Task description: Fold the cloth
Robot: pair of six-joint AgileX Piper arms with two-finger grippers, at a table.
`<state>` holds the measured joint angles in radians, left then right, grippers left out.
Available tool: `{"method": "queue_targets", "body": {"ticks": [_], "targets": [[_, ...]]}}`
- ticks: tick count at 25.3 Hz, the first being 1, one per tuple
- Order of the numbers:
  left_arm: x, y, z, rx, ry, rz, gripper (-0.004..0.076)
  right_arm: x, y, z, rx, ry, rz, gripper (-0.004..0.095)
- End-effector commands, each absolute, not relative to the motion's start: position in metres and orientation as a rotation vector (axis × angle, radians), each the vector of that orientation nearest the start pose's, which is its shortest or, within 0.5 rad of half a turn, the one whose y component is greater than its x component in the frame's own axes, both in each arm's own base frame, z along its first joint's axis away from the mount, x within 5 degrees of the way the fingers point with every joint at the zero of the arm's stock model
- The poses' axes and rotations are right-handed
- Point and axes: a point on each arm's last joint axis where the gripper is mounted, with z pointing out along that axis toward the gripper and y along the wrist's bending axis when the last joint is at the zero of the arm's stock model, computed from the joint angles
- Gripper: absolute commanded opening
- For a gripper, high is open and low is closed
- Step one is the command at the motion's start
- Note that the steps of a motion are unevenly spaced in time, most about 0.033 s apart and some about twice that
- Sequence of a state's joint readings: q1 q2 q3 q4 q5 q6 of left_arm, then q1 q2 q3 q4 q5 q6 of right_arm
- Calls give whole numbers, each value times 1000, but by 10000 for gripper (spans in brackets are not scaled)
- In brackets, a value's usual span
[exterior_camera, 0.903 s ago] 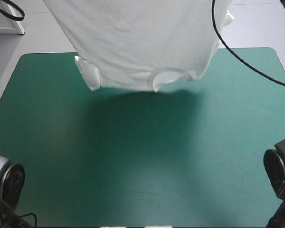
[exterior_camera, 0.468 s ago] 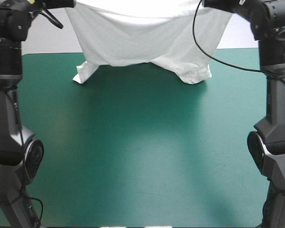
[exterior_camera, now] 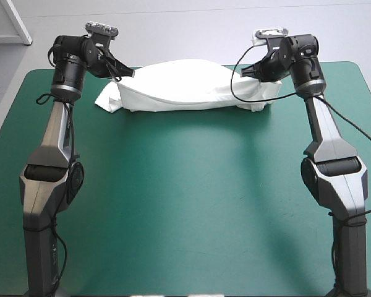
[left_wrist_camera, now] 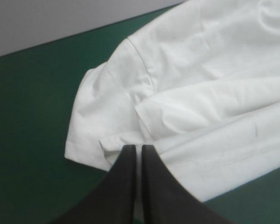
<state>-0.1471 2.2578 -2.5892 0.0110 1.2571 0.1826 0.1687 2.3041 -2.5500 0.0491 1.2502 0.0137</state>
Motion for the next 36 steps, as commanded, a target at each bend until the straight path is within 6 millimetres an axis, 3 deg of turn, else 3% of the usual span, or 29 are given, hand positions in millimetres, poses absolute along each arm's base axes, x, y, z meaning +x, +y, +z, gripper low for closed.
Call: {"method": "queue_targets", "body": {"ticks": [1, 5, 11, 21, 22, 26, 28, 33, 36], "targets": [[457, -69, 403, 363, 2373, 1, -8, 465, 82, 373, -247, 2456, 163, -15], [438, -67, 392, 382, 2478, -14, -8, 432, 79, 369, -308, 2556, 138, -15], [377, -59, 373, 409, 2647, -27, -8, 369, 66, 369, -325, 2662, 99, -15], [233, -35, 347, 327, 2814, -15, -8, 258, 51, 323, -345, 2872, 140, -15], [205, -31, 339, 311, 2828, -17, -8, 238, 48, 313, -347, 2907, 139, -15], [151, -24, 310, 304, 2867, -40, -8, 183, 44, 286, -314, 2978, 229, -14], [137, -25, 297, 301, 2898, -78, -8, 164, 43, 276, -298, 2998, 274, -14], [128, -29, 275, 287, 2979, -172, -8, 147, 46, 260, -281, 3049, 353, -14], [125, -26, 267, 311, 3004, -130, -8, 138, 53, 247, -409, 3088, 378, -14]]}}
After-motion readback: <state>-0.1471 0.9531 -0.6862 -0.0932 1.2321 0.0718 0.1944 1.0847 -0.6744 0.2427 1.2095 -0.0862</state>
